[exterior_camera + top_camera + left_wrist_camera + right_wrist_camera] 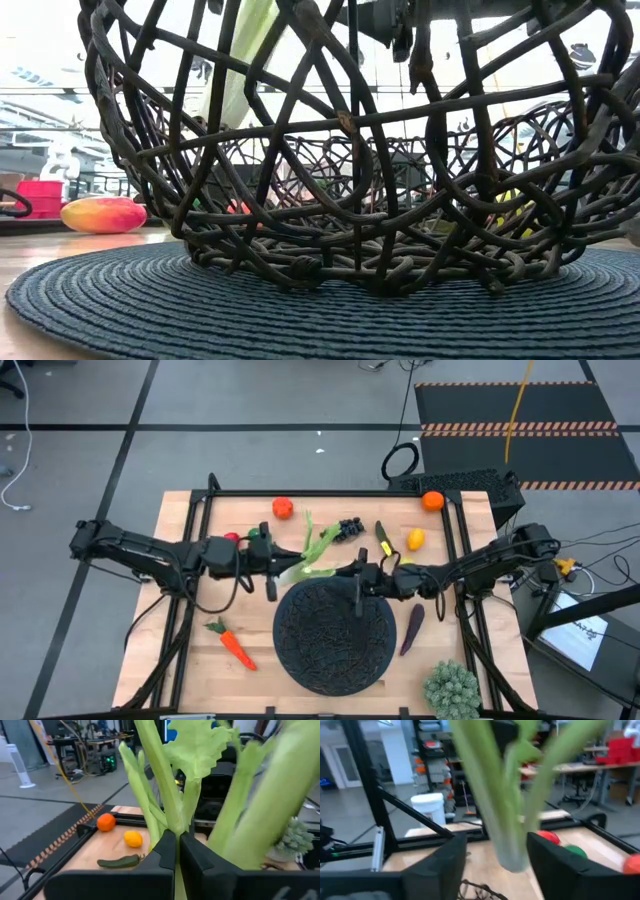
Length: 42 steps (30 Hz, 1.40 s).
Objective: Build produce basket
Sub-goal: Put the green celery into the black mesh basket
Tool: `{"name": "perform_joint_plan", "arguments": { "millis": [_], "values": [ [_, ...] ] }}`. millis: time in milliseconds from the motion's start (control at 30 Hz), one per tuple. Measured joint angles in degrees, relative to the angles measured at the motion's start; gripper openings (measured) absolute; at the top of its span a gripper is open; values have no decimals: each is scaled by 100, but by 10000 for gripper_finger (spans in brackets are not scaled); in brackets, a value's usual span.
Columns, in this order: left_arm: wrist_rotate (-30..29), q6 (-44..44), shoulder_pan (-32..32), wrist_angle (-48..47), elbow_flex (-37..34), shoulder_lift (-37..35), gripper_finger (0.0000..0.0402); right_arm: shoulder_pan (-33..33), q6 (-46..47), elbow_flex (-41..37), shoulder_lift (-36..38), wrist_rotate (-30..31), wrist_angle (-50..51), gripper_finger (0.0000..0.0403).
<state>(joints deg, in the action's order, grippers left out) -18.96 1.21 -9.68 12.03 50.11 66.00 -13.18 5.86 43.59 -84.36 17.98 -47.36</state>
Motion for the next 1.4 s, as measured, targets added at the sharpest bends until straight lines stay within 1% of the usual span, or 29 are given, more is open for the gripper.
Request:
{"name": "perform_joint_plan", "arguments": {
  "millis": [133,233,333,467,600,833,933,1067,1200,1300,1400],
  "values": [
    [-141,-25,-104,634,0,309,15,-52,-414,2,-120,8,-442,281],
    [-149,-143,-187,946,0,512,8,-58,-680,4,-187,180,-638,309],
    [-150,-201,-267,1074,0,602,5,-76,-675,4,-263,297,-649,321],
    [-217,-207,-352,1044,0,618,17,-130,-696,5,-286,286,-663,318],
    [-217,-246,-386,1055,0,616,20,-133,-977,7,-300,271,-812,302],
    [-218,-240,-386,1244,0,614,7,-106,-1125,7,-293,249,-1026,266],
    [-219,-215,-386,1304,0,614,15,-105,-1128,7,-293,129,-1155,249],
    [-219,-145,-386,1397,0,614,22,-118,-1126,7,-293,125,-1338,217],
    [-219,-103,-386,1497,0,631,13,-117,-1017,7,-293,123,-1360,184],
    [-228,-101,-386,1805,3,852,6,-117,-965,17,-340,127,-1410,160],
    [-225,-133,-382,2061,-7,1048,12,-117,-985,15,-348,128,-1381,128]
  ]
}}
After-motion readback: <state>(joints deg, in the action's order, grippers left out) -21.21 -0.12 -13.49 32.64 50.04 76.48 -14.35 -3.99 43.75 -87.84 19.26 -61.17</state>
